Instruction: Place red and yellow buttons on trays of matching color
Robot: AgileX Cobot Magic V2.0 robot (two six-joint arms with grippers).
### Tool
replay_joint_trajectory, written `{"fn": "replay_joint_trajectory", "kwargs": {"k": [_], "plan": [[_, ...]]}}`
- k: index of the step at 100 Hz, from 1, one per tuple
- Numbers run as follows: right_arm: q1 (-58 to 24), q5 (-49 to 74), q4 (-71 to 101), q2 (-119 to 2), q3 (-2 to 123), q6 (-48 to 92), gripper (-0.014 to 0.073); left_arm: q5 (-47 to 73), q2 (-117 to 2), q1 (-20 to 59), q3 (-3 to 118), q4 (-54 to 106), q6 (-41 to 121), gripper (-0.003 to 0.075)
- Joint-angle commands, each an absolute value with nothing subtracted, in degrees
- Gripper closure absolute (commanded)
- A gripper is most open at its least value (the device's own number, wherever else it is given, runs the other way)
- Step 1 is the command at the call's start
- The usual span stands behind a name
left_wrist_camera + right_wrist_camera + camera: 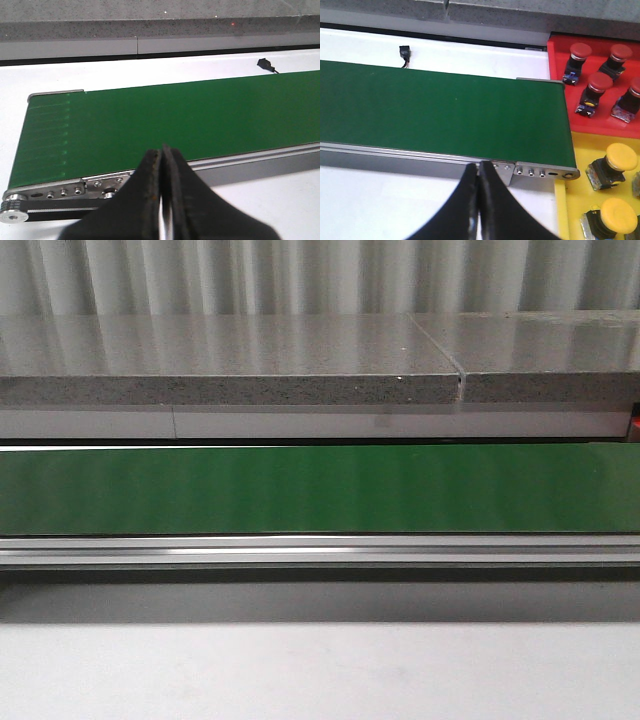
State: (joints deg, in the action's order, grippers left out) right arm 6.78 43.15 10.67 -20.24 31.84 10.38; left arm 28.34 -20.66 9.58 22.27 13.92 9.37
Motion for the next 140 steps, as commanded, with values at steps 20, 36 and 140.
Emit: {"fn": "replay_joint_trajectory", "kwargs": {"k": [20, 36, 140], "plan": [[6.7, 39.8, 10.9, -20.7, 33.3, 10.9, 0.0661, 24.4, -21.0, 10.0, 23.8, 14.6, 9.0, 0.074], [6.7, 39.8, 10.9, -20.7, 33.3, 10.9, 0.0661, 24.4, -21.0, 10.0, 23.8, 14.6, 9.0, 0.074], [-0.9, 10.1, -1.4, 0.1, 4.3, -4.0, 0.0661, 24.4, -21.0, 10.0, 23.8, 14.6, 9.0, 0.074]]}}
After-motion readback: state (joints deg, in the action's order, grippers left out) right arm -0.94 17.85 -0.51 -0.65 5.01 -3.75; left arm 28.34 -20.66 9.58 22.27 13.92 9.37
